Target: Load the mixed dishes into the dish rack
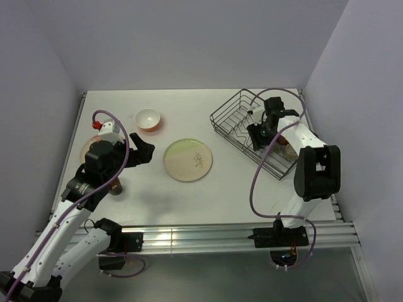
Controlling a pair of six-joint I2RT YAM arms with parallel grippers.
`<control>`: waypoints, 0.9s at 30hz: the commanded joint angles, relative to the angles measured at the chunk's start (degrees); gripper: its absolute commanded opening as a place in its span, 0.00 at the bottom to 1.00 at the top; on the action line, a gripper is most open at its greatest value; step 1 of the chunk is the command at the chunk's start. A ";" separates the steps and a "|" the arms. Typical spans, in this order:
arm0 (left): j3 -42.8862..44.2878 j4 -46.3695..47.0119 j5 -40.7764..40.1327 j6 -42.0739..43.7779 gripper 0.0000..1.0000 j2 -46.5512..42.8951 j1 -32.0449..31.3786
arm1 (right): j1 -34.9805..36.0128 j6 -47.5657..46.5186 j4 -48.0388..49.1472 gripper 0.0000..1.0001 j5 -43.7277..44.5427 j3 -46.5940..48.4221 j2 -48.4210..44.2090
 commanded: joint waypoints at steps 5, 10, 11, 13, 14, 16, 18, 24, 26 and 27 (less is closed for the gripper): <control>0.56 0.21 -0.53 0.83 0.97 -0.78 0.32 | 0.32 -0.10 -0.06 0.68 1.19 -0.77 -3.25; 0.56 0.03 -0.44 0.65 0.97 -1.05 0.32 | 0.32 -0.02 -0.33 0.74 0.93 -1.29 -4.48; 0.65 0.03 -0.44 0.65 0.97 -1.14 0.32 | 0.32 0.07 -0.33 0.75 0.84 -1.38 -4.83; 0.74 -0.06 -0.44 0.65 0.97 -1.22 0.32 | 0.32 0.25 -0.50 0.75 0.66 -1.21 -5.53; 0.83 -0.14 -0.52 0.74 0.97 -1.22 0.32 | 0.32 0.25 -0.68 0.75 0.58 -1.12 -5.71; 1.00 -0.41 -0.61 0.74 0.97 -1.31 0.32 | 0.40 0.33 -1.20 0.75 -0.04 -0.51 -6.50; 1.18 -0.67 -0.70 0.74 0.97 -1.49 0.32 | 0.32 0.42 -2.25 0.75 -0.48 0.19 -7.20; 1.62 -1.99 -2.02 -0.22 0.96 -1.75 0.32 | 0.14 -1.68 -5.50 0.75 -0.49 3.09 -10.19; 1.79 -3.56 -4.11 -2.24 0.94 -1.40 0.32 | -0.21 -2.82 -6.04 0.75 0.31 4.94 -11.60; 1.97 -4.44 -5.35 -3.29 0.93 -1.05 0.32 | -0.56 -4.66 -7.35 0.76 0.31 6.08 -11.86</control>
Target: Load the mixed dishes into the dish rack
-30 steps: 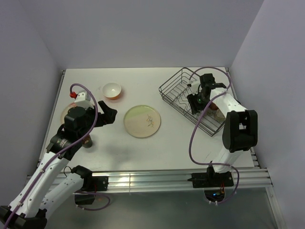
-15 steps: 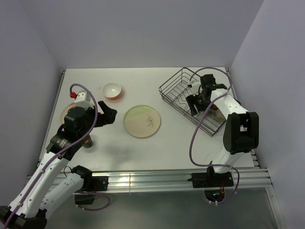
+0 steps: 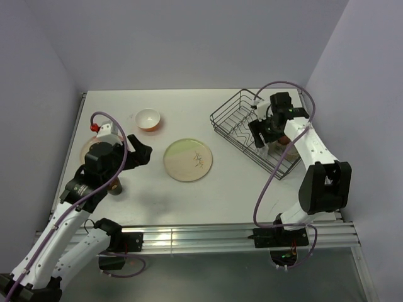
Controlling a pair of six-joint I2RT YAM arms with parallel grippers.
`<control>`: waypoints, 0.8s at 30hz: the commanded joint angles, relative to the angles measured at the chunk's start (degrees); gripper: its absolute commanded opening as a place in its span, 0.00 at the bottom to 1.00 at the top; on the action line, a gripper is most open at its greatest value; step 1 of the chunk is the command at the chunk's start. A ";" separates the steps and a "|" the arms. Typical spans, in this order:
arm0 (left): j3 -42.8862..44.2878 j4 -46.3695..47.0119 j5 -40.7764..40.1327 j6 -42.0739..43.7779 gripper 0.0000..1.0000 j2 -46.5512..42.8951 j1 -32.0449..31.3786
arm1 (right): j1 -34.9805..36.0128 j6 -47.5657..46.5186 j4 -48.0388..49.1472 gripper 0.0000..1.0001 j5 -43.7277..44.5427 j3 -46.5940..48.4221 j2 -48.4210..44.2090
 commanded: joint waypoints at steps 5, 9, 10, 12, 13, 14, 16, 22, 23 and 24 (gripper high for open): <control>5.57 -14.90 -12.61 -11.80 0.79 7.28 1.45 | -1.02 -11.40 -9.44 0.81 -8.46 15.37 -4.18; 8.38 -25.19 -16.48 -16.72 0.74 14.84 4.27 | -0.59 -11.59 -8.85 0.80 -20.41 16.62 -4.70; 8.82 -26.77 -17.36 -18.56 0.74 17.47 4.80 | -0.24 -11.23 -8.23 0.79 -23.83 15.23 -4.88; 8.65 -29.93 -17.80 -19.98 0.73 19.50 6.29 | 1.69 -9.22 -5.51 0.79 -26.57 13.55 -4.97; 7.87 -30.39 -17.80 -20.94 0.72 20.73 6.82 | 2.22 -8.34 -4.45 0.79 -27.72 11.63 -5.05; 7.25 -30.22 -17.37 -20.95 0.72 21.09 7.78 | 3.62 -7.72 -3.48 0.79 -29.90 10.74 -5.05; 5.50 -28.29 -16.05 -20.08 0.67 21.62 8.84 | 4.77 -5.70 -0.58 0.78 -31.24 8.72 -5.05; 3.91 -24.25 -15.34 -18.14 0.64 25.57 11.22 | 6.27 -3.85 3.38 0.78 -34.14 5.81 -5.05; 3.64 -23.80 -15.17 -18.05 0.64 26.19 11.65 | 6.27 -3.59 3.73 0.78 -34.40 5.46 -5.23; 3.29 -23.36 -15.17 -17.96 0.64 26.80 11.83 | 6.18 -3.50 4.34 0.78 -34.84 5.11 -5.32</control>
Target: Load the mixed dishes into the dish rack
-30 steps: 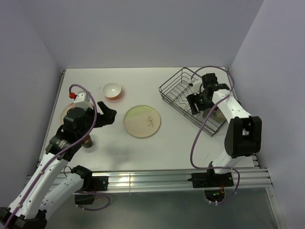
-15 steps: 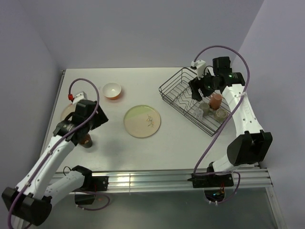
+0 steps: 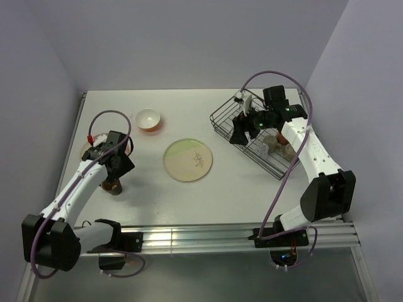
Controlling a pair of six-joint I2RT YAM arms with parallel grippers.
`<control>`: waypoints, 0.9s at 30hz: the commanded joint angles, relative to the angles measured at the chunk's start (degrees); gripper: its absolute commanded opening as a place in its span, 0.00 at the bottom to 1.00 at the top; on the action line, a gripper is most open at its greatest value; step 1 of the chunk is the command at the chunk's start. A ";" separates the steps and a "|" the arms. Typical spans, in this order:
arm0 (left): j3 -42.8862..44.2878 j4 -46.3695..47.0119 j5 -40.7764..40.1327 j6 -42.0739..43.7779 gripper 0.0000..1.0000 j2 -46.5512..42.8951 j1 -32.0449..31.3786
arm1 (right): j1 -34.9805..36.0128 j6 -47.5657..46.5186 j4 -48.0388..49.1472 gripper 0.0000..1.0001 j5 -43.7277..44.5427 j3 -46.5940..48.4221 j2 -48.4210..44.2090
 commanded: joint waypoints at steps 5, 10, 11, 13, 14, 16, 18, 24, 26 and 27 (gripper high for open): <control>-3.19 3.31 -1.57 -0.83 0.56 5.93 1.91 | -0.13 3.61 7.26 0.78 -4.67 -4.20 -2.92; -4.95 5.68 -2.81 -0.40 0.46 8.92 3.23 | -0.05 5.46 10.08 0.78 -5.98 -7.63 -4.59; -4.95 5.95 -2.72 -0.31 0.41 9.27 3.58 | 0.04 5.81 10.26 0.78 -6.16 -7.89 -4.68; -4.86 6.91 -2.46 0.22 0.33 9.45 3.85 | -0.04 6.17 10.70 0.78 -6.34 -8.77 -5.12; -4.78 7.18 -2.37 0.48 0.30 9.54 3.94 | -0.04 6.34 10.96 0.78 -6.43 -8.95 -5.29; -4.34 7.62 -2.02 0.84 0.16 9.45 3.94 | -0.13 6.69 11.22 0.78 -6.43 -9.56 -5.82; -3.90 7.70 -1.76 1.10 0.09 9.19 3.85 | -0.04 6.96 11.40 0.78 -6.78 -10.00 -6.17; -3.72 10.08 3.33 2.85 0.00 4.46 3.94 | -0.05 5.91 10.08 0.77 -6.95 -9.74 -6.79; -3.63 12.01 7.01 4.00 0.00 2.87 3.94 | -0.13 5.90 10.34 0.77 -7.22 -10.09 -7.14; -3.46 12.80 8.51 5.13 0.00 1.03 3.85 | -0.05 6.08 10.52 0.77 -7.91 -10.18 -7.23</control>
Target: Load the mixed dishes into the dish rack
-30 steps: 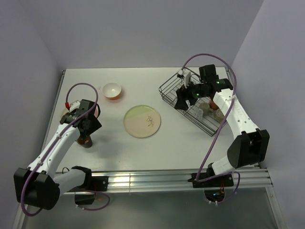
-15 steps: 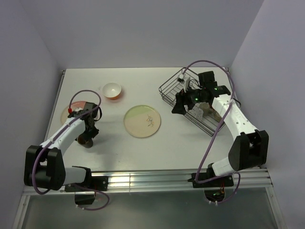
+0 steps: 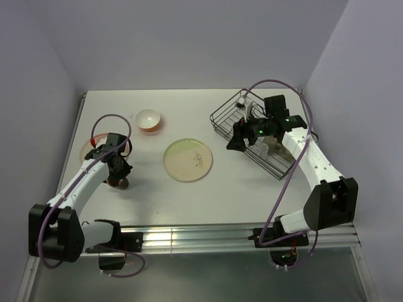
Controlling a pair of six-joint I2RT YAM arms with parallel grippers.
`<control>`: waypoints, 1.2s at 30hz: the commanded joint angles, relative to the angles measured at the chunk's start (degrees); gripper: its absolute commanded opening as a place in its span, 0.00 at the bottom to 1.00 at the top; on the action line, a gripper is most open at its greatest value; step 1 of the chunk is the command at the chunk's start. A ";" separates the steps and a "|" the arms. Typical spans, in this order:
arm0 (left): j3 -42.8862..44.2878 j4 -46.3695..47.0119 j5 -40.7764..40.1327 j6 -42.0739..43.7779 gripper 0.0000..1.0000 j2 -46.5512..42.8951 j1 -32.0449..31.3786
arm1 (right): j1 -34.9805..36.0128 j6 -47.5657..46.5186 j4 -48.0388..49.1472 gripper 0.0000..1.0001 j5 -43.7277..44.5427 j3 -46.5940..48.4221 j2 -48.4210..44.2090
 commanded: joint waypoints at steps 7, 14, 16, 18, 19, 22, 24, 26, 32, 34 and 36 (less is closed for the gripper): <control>-1.89 19.99 25.33 8.23 0.00 -13.27 0.16 | -0.04 1.03 3.05 0.77 -5.31 -1.14 -2.00; -6.91 40.03 42.39 2.61 0.00 -15.39 -0.02 | -0.04 4.11 5.33 0.77 -8.65 -1.48 -0.68; -8.23 47.23 46.51 -0.02 0.00 -14.86 -0.63 | -0.04 6.12 6.48 0.77 -9.18 -1.92 -0.68; -8.32 50.50 48.11 -1.87 0.00 -13.55 -1.42 | 0.04 8.32 9.02 0.77 -9.71 -2.80 -0.86; -8.23 53.38 48.64 -2.31 0.00 -13.11 -2.47 | -0.04 10.86 9.90 0.77 -9.80 -2.98 -0.86; -7.44 58.66 50.23 -4.33 0.00 -10.91 -4.67 | -0.13 17.18 14.47 0.77 -10.59 -4.21 -1.30; -6.65 60.70 50.49 -5.82 0.00 -8.99 -5.82 | -0.13 21.49 19.65 0.77 -11.03 -5.88 -1.83; -6.04 63.67 50.40 -6.71 0.00 -8.01 -7.22 | -0.04 28.17 24.55 0.77 -12.08 -7.54 -2.35; -3.84 70.88 51.11 -10.31 0.00 -4.15 -9.51 | -0.31 46.10 37.56 0.79 -12.69 -10.62 -2.62; -3.57 72.39 51.37 -11.01 0.00 -3.61 -9.95 | -0.40 53.72 42.66 0.80 -14.53 -11.67 -2.27; -3.31 74.40 51.63 -12.06 0.00 -2.56 -10.13 | -0.40 59.81 52.23 0.81 -16.73 -13.87 -1.48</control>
